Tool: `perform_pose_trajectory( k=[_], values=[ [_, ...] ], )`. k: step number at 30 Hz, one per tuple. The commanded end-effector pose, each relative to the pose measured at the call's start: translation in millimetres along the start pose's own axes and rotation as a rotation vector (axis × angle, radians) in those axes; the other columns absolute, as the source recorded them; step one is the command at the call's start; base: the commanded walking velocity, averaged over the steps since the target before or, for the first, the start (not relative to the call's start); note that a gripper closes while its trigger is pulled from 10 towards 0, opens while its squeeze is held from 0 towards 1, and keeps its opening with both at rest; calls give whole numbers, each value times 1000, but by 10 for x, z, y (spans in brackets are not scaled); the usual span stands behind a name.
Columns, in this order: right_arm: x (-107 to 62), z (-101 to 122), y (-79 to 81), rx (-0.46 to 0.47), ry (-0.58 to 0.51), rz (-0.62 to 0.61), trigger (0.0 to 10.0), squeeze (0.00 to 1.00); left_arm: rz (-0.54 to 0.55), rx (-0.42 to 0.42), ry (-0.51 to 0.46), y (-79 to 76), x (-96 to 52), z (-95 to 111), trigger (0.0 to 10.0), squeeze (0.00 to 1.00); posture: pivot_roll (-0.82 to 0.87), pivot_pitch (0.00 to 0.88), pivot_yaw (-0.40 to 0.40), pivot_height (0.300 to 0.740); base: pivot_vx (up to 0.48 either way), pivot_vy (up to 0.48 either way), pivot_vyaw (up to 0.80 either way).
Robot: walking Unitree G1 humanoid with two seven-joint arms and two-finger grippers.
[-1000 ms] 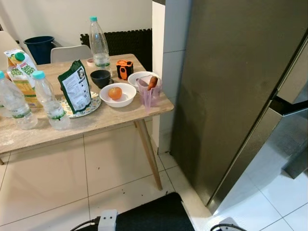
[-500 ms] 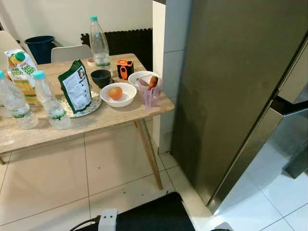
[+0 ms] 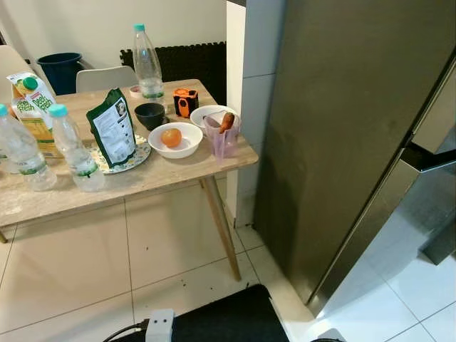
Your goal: Restocking fridge
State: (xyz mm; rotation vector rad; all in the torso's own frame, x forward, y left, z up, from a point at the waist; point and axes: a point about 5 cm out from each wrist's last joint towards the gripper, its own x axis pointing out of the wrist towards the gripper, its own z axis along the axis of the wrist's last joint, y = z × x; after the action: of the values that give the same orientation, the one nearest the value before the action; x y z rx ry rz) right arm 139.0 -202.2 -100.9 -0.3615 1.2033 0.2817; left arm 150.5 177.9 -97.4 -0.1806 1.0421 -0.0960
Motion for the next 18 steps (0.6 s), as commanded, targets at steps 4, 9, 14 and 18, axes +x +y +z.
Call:
perform_pose_trajectory(
  k=[4,9,14,18],
  values=[
    [-2,15,-21,-6,-8,-8,10000,0,-4,1,23,21,-13,-52,10000,0,-10,0,-30,740,0,0,0],
    [-4,6,-26,-6,-5,-9,10000,0,-10,-2,23,19,-15,-57,10000,0,-12,0,-31,740,0,0,0],
    [-7,3,-45,-5,-4,-15,10000,0,-15,-2,19,6,-10,-47,10000,0,-15,0,-32,740,0,0,0],
    [-8,3,-49,-4,-4,-16,10000,0,-17,-2,18,2,-8,-43,10000,0,-16,0,-32,740,0,0,0]
  ],
)
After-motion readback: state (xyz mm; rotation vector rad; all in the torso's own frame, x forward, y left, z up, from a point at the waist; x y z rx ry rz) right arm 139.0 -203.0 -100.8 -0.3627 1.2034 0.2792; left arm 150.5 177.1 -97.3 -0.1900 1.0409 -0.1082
